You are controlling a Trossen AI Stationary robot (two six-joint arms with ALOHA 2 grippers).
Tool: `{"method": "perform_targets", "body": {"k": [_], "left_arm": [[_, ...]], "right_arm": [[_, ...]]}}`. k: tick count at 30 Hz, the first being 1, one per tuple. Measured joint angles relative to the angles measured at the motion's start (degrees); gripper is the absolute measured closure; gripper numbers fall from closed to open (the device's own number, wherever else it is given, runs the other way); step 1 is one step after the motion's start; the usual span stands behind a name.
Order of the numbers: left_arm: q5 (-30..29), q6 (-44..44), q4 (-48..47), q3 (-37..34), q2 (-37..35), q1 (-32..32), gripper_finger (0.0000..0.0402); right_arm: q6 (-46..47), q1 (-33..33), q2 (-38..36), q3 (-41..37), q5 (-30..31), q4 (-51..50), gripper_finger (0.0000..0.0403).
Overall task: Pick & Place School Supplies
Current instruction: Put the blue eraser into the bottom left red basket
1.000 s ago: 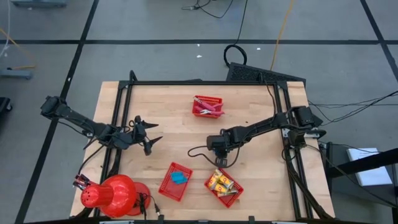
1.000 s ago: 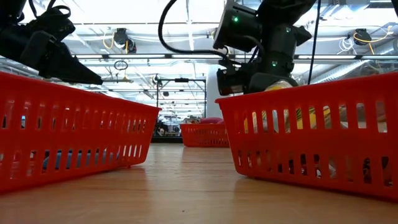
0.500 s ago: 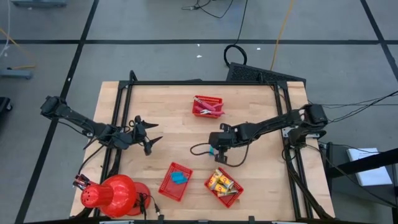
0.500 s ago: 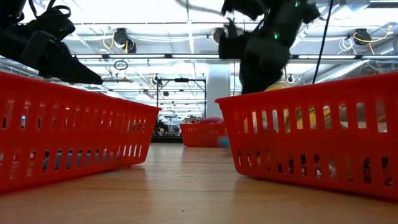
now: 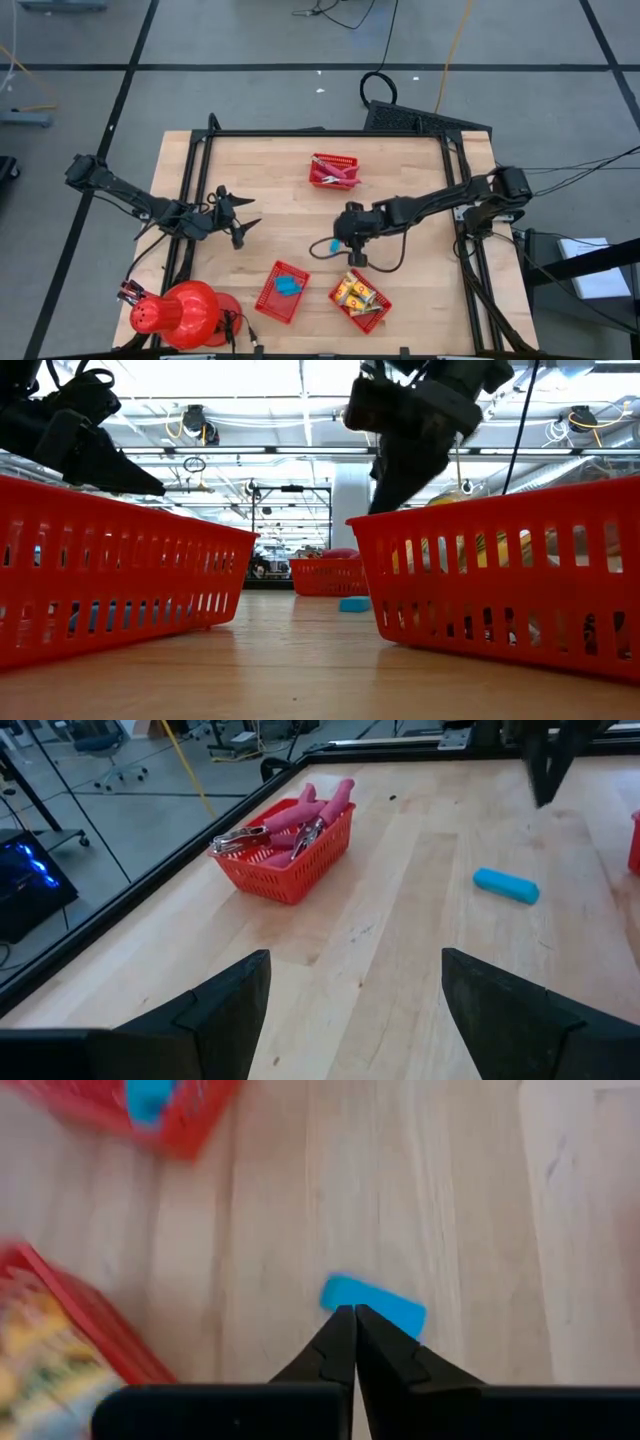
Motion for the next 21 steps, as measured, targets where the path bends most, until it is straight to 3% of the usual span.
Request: {"method": "perform_targets", "body": {"k": [5, 10, 15, 21], "left_arm": [[0.0, -0.3, 0.0, 0.0, 0.0, 0.0, 0.0108], [0.0, -0.3, 0.0, 0.0, 0.0, 0.0, 0.0108], [0.0, -0.2, 0.0, 0.0, 0.0, 0.0, 0.0108], [0.0, 0.0, 0.0, 0.0, 0.0, 0.1, 0.0108]], "right_arm": [[-4.0, -0.4, 1.4, 0.0, -0.5, -3.1, 0.0353], [-7.3, -1.4, 4.0, 0.0, -1.9, -4.7, 0.0245], [-13.0, -1.3, 5.4, 0.0, 2.9, -5.1, 0.0150], [-17.5, -1.7, 7.2, 0.1, 4.6, -3.9, 0.0138]]}}
